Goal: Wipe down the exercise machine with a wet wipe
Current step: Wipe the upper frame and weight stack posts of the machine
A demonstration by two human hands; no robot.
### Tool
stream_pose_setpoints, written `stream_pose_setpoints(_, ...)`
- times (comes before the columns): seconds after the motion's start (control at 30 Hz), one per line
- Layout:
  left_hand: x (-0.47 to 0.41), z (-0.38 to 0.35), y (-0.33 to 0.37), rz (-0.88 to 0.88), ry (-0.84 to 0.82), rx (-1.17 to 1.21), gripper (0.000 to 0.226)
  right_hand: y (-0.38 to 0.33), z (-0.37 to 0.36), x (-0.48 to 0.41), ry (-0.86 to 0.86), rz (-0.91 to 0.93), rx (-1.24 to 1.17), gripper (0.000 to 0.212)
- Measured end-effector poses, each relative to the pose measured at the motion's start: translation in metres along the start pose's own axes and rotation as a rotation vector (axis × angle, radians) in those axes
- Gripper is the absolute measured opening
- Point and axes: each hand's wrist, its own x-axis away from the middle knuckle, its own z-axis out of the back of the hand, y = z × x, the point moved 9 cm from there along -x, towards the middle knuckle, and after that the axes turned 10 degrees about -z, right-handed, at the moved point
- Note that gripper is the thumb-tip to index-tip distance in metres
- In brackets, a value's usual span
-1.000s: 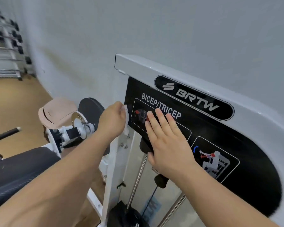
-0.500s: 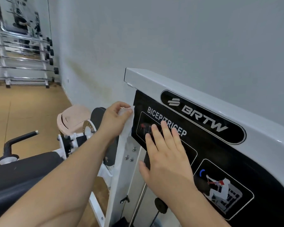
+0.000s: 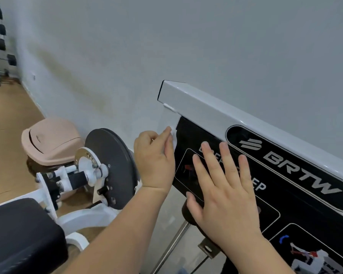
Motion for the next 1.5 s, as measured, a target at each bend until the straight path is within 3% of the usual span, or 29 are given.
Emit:
stream_pose_setpoints(0.2,-0.002,-0.005,-0.02,0.213,-0.084,0.241,0.017,0.0,-0.001,0.003,0.053,0.019,0.042,0.078)
stream_pose_setpoints(0.33,-0.008,0.002,-0.039,0.31,-0.063,0.253,0.014,0.0,-0.001,0.003,0.089,0.005,0.033,0.075)
stream_pose_setpoints(0.47,-0.008,0.005,-0.022,0.064,-0.06,0.083,0.006,-0.001,-0.001,0.003,0.11,-0.003,0.018,0.074)
stream_pose_setpoints(0.57,0.001,0.001,-0.01,-0.041,-0.053,0.118,0.013,-0.001,0.0,0.003,0.115,-0.009,0.005,0.073)
stream_pose_setpoints(0.73,0.036,-0.019,-0.002,-0.066,-0.222,0.255,0.05,0.0,-0.001,0.003,0.113,-0.009,0.02,0.071)
stream_pose_setpoints(0.87,0.035,-0.033,0.009,-0.11,-0.315,0.415,0.065,-0.001,-0.003,0.002,0.109,-0.01,0.043,0.071)
stream_pose_setpoints(1.0,0.008,-0.041,0.021,-0.142,-0.354,0.355,0.069,-0.001,-0.003,0.002,0.109,-0.017,0.051,0.069)
stream_pose_setpoints(1.13,0.011,-0.034,0.01,-0.129,-0.265,0.249,0.061,-0.001,-0.003,0.002,0.111,-0.012,0.055,0.068)
stream_pose_setpoints(1.3,0.041,-0.039,-0.004,-0.126,-0.387,0.262,0.059,-0.001,-0.005,0.002,0.111,-0.009,0.08,0.068)
stream_pose_setpoints(1.5,0.036,-0.046,0.006,-0.175,-0.52,0.175,0.085,-0.001,-0.003,0.001,0.128,-0.027,0.075,0.075)
